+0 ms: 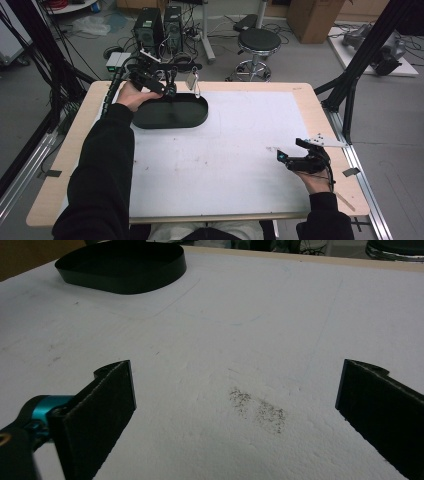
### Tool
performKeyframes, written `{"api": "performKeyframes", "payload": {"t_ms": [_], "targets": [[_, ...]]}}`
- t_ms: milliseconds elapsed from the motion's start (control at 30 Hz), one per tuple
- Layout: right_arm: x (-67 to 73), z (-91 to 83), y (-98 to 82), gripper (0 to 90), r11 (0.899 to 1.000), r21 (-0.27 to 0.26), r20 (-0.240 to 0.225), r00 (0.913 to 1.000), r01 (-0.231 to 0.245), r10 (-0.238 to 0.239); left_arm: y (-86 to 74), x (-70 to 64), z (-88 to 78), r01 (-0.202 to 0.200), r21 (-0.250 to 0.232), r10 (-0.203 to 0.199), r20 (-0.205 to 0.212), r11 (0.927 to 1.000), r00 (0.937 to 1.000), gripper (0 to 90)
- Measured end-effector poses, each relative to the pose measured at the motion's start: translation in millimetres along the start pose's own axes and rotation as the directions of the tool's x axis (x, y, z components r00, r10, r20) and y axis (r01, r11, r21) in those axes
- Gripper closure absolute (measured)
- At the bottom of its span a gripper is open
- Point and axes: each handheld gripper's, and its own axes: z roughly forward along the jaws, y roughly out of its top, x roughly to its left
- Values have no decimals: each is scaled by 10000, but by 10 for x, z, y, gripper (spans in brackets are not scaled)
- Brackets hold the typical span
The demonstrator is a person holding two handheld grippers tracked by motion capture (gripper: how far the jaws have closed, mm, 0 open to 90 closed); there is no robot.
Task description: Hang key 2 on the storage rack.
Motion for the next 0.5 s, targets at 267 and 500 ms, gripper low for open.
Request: {"api": "performKeyframes", "payload": {"t_ms": [267, 500], "targets": [[1, 9, 3, 18, 10000, -10, -23, 10000, 46, -46, -136, -57, -75, -111, -290, 118, 228, 9995, 9997, 17], [9, -1, 4, 18, 10000, -40, -19, 10000, 69, -69, -240, -163, -113, -310, -522, 326, 293, 9982, 9990, 17]]}}
